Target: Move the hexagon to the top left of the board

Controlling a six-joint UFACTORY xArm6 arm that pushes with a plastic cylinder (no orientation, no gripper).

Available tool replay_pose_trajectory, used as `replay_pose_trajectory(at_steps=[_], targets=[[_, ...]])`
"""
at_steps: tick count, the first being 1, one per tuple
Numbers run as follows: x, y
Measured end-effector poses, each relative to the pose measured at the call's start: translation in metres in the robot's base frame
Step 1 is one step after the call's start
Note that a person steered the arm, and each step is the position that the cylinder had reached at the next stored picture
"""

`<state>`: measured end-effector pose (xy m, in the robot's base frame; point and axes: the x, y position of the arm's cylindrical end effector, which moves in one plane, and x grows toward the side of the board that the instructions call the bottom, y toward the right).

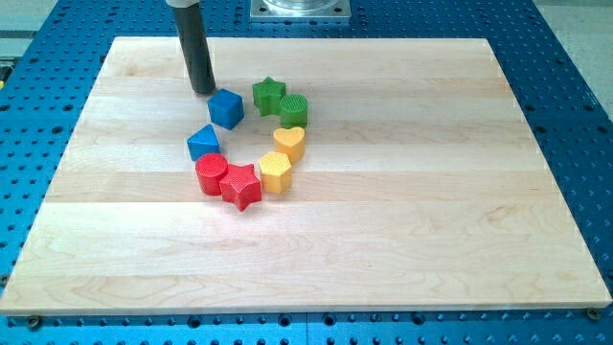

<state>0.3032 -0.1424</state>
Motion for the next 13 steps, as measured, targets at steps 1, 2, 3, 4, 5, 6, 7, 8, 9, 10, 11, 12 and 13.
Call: replay_pose_trajectory(at_steps=[1,2,3,4,5,6,7,8,9,10,11,12,13], targets=[[0.000,0.003],[-0.007,0.038],[-0.010,0.120],[0.069,0.148],[0.147,0.147],[0.189,0.155],[0.236,0.174],[0.263,0.126],[0.259,0.113],[0.242,0.113],[0.223,0.104],[0.191,0.097],[0.161,0.093]])
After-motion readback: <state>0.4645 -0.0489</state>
